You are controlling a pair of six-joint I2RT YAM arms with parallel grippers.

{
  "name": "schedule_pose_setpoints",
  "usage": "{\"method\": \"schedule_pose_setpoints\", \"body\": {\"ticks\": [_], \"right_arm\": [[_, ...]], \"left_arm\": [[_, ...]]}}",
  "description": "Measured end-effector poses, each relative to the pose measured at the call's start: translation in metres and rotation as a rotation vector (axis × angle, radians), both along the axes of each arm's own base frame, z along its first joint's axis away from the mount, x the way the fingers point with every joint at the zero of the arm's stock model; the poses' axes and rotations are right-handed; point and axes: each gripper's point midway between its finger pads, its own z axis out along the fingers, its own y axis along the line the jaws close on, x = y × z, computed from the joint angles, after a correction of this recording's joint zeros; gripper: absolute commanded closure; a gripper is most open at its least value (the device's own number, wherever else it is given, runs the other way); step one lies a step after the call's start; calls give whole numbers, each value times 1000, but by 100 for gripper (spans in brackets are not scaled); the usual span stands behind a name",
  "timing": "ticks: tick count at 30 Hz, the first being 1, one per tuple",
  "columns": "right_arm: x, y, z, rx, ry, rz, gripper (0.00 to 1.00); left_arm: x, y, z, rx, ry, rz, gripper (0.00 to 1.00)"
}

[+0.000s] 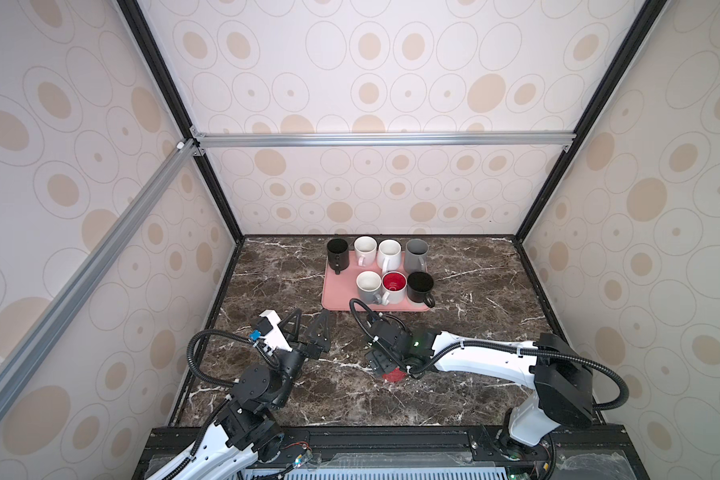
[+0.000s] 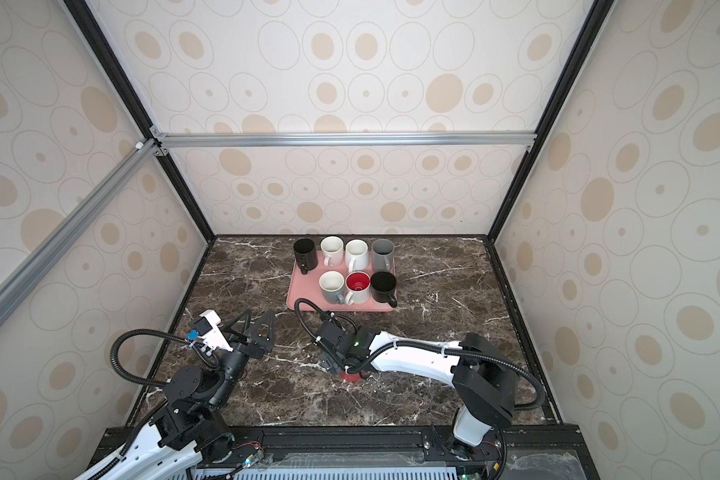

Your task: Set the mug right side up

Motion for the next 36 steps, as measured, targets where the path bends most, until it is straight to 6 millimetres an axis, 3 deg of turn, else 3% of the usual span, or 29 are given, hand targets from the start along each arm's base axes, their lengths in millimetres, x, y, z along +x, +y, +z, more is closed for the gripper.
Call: {"method": "schedule_pose_setpoints", "body": {"ticks": [6,13,20,23,26,31,36], "right_arm": [[-12,-46,4,-22,-30,-77,1],[-32,-97,7,11,-48,-135,1],[-26,-131,7,89,-22,-222,0],[-22,-140,10,144,-11,-254,0],[-23,-146,13,211,3,-270,0],[-20,-137,26,385,38,-259,1],[-1,-125,18,478,120,-264,1]], "left_arm": [[3,-5,-2,3,6,-7,1],[11,-23,-20,66,56,-51,1],[25,-68,-43,213,135,-180,7],[35,-98,-49,287,177,-263,10],[39,-122,-69,339,229,-343,11],[37,-138,-99,385,295,-422,10],[37,-143,-97,384,294,-443,11]]}}
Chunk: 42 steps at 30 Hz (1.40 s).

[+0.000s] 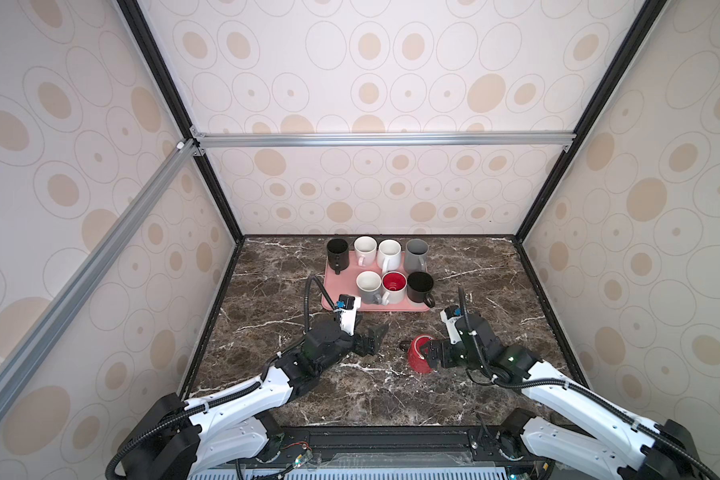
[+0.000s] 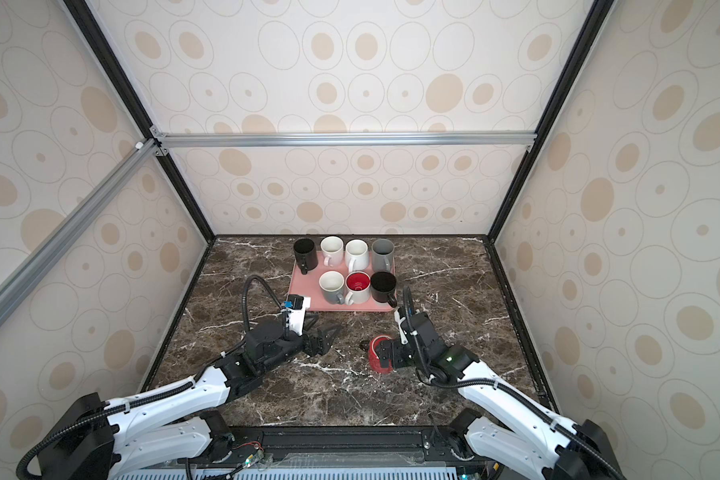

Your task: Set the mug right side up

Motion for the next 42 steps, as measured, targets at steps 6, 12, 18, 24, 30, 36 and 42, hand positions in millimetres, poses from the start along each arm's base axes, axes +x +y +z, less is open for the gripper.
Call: {"method": "schedule_pose_setpoints", "body": {"ticks": [6,12,18,24,30,36,42], "right_arm": [[5,33,-17,30,101,139,7],[10,73,-17,156,146,272,13],[11,106,-6,297,168,385,9],[15,102,23,313,72,370,7],[21,93,57,319,-49,326,7],[22,85,54,293,-54,293,7],[23,75,54,265,-66,257,6]], "left_arm": [[0,-1,12,-13,-14,-4,21],[-5,6,14,-3,-4,-1,25],[-11,12,13,9,11,-3,22],[-21,10,-16,50,81,-46,22],[-32,2,-65,126,196,-113,18],[-37,-10,-95,141,263,-161,20],[-50,-23,-107,148,304,-218,30]]}}
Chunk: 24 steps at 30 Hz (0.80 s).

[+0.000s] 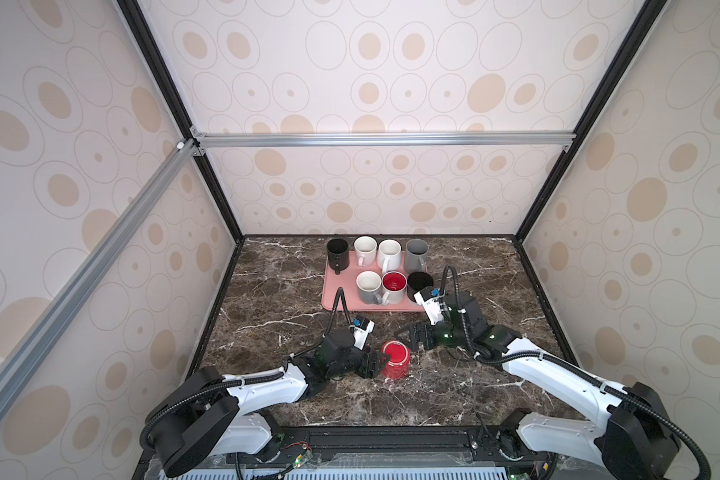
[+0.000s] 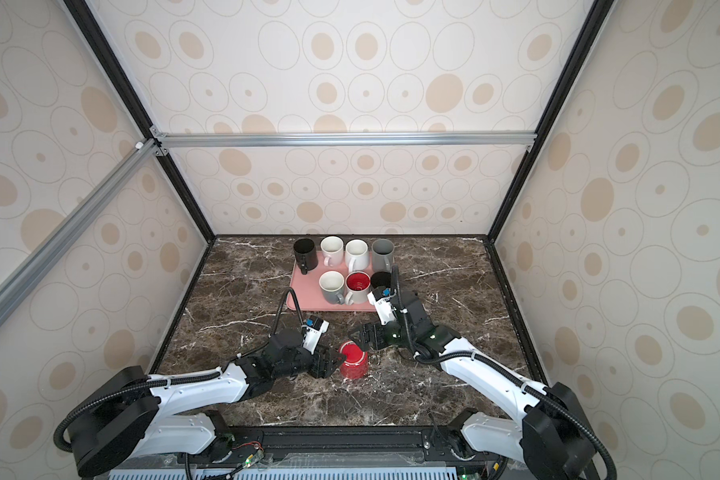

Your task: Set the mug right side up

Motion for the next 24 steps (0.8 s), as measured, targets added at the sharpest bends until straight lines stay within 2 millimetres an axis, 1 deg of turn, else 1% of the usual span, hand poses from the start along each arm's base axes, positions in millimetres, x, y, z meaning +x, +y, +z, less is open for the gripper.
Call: {"method": "schedule_pose_setpoints", "body": {"ticks": [5,8,10,11,14,16,19,24], "right_arm": [[3,-5,-1,-9,-4,-22,5],[4,-7,-4,-14,-1,-29,5],[5,-7,-4,-15,0,-31,5],[5,-7,-4,-15,0,-32,5],[6,-8,-4,-13,-3,-36,5],[6,-8,-5,-14,-2,-38,5],[7,-10,-7,-15,2,-43,5],[8,-11,-8,-12,6,-51,5]], "left_arm": [[-18,-9,5,-27,27,-46,40],[-29,-11,10,-53,38,-67,43],[-35,-11,10,-42,39,-72,44],[-37,-9,9,-25,40,-70,46],[-38,-2,1,60,26,-44,50],[-38,1,-2,123,10,-37,51],[-35,3,0,201,-26,-26,53],[-29,5,-3,291,-75,-22,61]]}}
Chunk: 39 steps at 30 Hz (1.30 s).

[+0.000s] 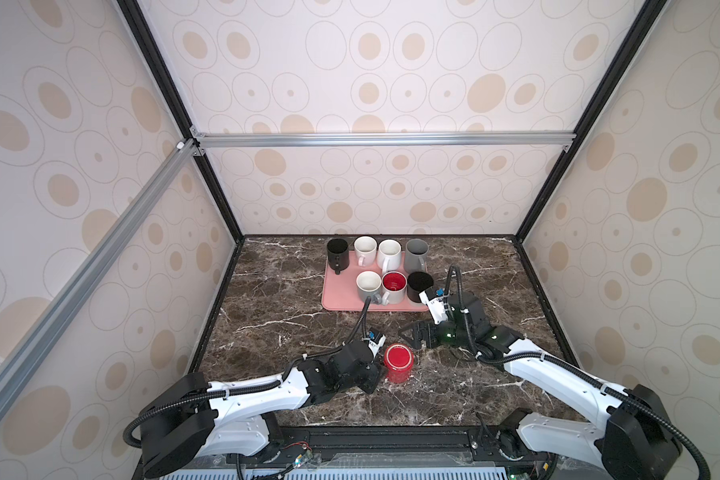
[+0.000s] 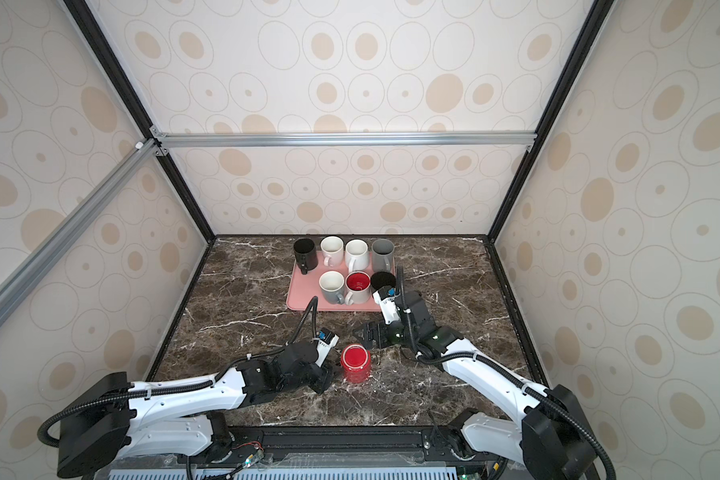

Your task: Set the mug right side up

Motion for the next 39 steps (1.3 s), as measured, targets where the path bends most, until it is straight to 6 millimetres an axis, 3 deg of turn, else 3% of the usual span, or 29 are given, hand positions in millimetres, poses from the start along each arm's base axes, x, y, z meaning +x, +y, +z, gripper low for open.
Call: {"method": "schedule_pose_setpoints", "body": {"ticks": [6,13,25,39], "right_arm": [[1,0,0,8,0,-6,5],[2,-1,0,10,1,-10,5],[1,-6,-5,5,10,-20,4],[1,-14,0,15,-6,-40,4]], "left_arm": [[8,-4,-8,85,-32,-32,63],[7,-14,-12,94,-45,-89,76],[11,-31,-16,85,-46,-131,73],[14,-42,-18,76,-67,-157,99]]}}
